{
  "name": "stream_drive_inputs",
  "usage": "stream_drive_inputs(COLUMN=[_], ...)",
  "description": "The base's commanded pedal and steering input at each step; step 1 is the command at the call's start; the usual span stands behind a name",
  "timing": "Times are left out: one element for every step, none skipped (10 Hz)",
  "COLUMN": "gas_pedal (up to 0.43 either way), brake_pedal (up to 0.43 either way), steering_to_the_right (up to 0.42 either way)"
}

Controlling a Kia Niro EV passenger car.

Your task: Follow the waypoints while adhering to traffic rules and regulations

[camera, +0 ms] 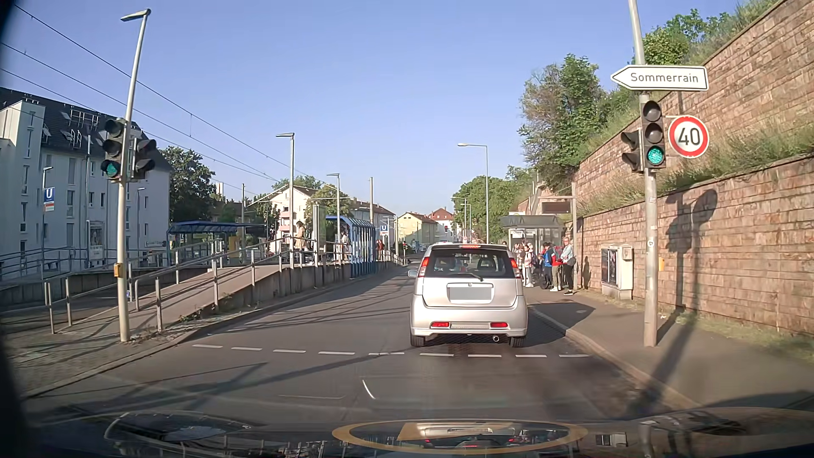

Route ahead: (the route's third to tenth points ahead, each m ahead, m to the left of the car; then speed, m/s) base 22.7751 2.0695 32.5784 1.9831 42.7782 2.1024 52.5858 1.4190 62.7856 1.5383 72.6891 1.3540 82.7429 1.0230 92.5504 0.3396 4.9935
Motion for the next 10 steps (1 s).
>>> stream_drive_inputs(gas_pedal=[0.0,0.0,0.0,0.0,0.0,0.0,0.0,0.0,0.0,0.0], brake_pedal=[0.0,0.0,0.0,0.0,0.0,0.0,0.006,0.043,0.104,0.122], steering_to_the_right=[0.005,0.005,0.005,0.005,0.004,0.003,0.003,0.001,0.0,-0.004])
